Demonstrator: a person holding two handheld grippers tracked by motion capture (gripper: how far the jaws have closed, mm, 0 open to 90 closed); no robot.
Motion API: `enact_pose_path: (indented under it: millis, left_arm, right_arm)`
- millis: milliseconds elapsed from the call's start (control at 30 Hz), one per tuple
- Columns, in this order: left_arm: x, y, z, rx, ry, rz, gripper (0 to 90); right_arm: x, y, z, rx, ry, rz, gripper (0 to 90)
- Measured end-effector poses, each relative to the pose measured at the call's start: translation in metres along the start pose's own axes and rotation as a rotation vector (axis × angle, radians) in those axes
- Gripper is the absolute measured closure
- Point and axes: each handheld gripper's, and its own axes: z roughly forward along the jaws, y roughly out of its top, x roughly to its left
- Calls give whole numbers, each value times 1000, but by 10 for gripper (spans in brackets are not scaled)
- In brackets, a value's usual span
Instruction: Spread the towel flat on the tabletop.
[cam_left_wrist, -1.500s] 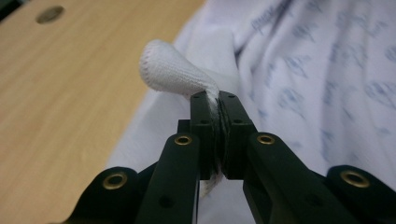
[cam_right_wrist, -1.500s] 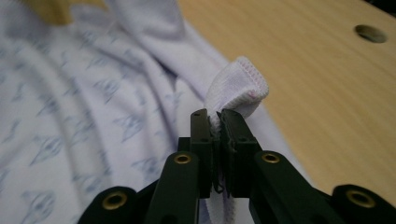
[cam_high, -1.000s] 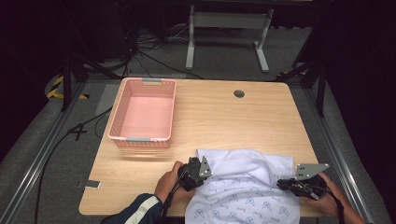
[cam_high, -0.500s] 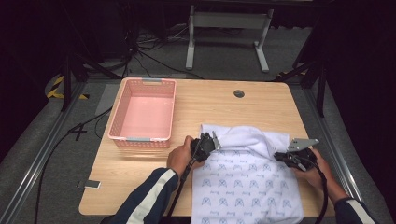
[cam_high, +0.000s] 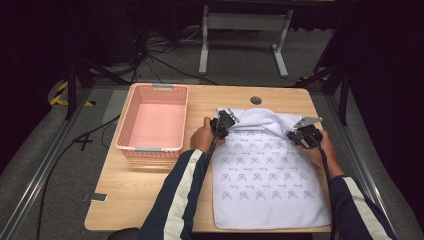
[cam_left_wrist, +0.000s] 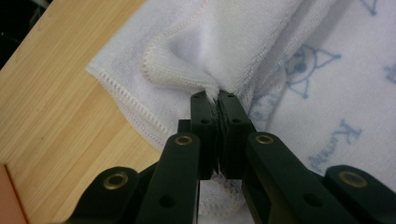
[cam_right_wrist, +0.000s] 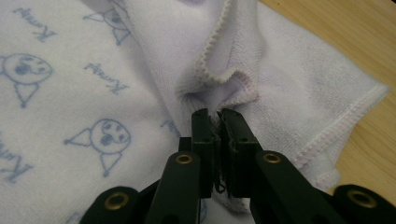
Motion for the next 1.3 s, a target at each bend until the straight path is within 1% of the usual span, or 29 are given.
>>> enact_pose_path:
  millis: [33, 67, 100, 133, 200, 233, 267, 300, 333, 400, 467, 500, 567, 600, 633, 667, 700, 800, 833, 900, 933, 967, 1033, 1100, 1133, 1200, 1233, 1267, 1300]
  left_arm:
    - [1, 1, -5, -22, -1, -16, 863]
    - [3, 2, -15, -77, -27, -24, 863]
    - [4, 2, -23, -96, -41, -36, 863]
    - [5, 2, -32, -136, -53, -42, 863]
    - [4, 2, -55, -193, -61, -31, 862]
    - [3, 1, -70, -238, -78, -29, 863]
    - [3, 1, -70, -238, -78, -29, 863]
    - [2, -2, -85, -280, -104, -21, 863]
    - [-1, -4, -98, -303, -106, -2, 862]
    - [-7, -11, -118, -355, -126, 17, 862]
    - [-19, -23, -140, -395, -155, 51, 861]
    - [-24, -29, -148, -417, -189, 67, 861]
    - [-39, -45, -160, -433, -237, 109, 860]
    - [-45, -51, -162, -436, -271, 114, 859]
    - [-54, -61, -165, -425, -300, 143, 859]
    - [-62, -70, -166, -418, -334, 142, 859]
    - [-69, -79, -165, -406, -374, 152, 859]
    - [-92, -104, -161, -335, -460, 182, 858]
    - [-97, -111, -159, -314, -477, 200, 857]
    - [-105, -122, -156, -272, -504, 207, 857]
    - [-108, -126, -154, -241, -504, 227, 857]
    - [-109, -129, -153, -225, -502, 231, 857]
    - [-110, -135, -146, -183, -509, 217, 859]
    - [-113, -137, -138, -135, -475, 257, 860]
    - [-111, -137, -134, -151, -472, 241, 860]
    - [-107, -134, -132, -135, -448, 231, 861]
    - [-105, -132, -130, -128, -417, 238, 862]
    - [-101, -130, -127, -126, -409, 233, 861]
    - [-96, -128, -123, -125, -395, 218, 861]
  right_arm:
    - [-1, 1, 0, -2, 5, 13, 837]
    - [-3, 1, -3, -18, 16, 19, 837]
    - [-6, 0, -10, -66, 39, 45, 836]
    - [-8, -1, -15, -85, 47, 53, 835]
    - [-13, -3, -34, -158, 82, 61, 835]
    - [-14, -3, -42, -183, 89, 63, 835]
    - [-14, -3, -42, -183, 89, 63, 835]
    - [-17, -5, -55, -219, 109, 72, 835]
    - [-17, -10, -80, -293, 155, 62, 835]
    - [-17, -12, -88, -310, 164, 59, 835]
    - [-13, -21, -110, -358, 219, 18, 834]
    - [-11, -25, -119, -370, 233, -2, 834]
    - [-5, -39, -136, -384, 298, -53, 833]
    - [-2, -46, -142, -387, 316, -69, 833]
    - [1, -51, -146, -380, 339, -78, 832]
    - [7, -60, -151, -355, 386, -121, 830]
    - [12, -67, -154, -337, 403, -159, 831]
    - [28, -87, -158, -267, 483, -226, 830]
    - [32, -93, -159, -244, 503, -244, 829]
    - [39, -102, -158, -197, 547, -256, 828]
    - [48, -111, -154, -127, 552, -299, 827]
    - [48, -111, -154, -127, 552, -299, 827]
    - [56, -119, -145, -79, 569, -311, 827]
    - [61, -123, -136, -32, 558, -312, 828]
    - [62, -124, -133, -29, 558, -304, 829]
    - [59, -123, -128, -34, 558, -272, 831]
    - [57, -122, -127, -36, 538, -270, 832]
    - [55, -121, -125, -39, 512, -260, 832]
    - [50, -117, -119, -45, 486, -229, 832]
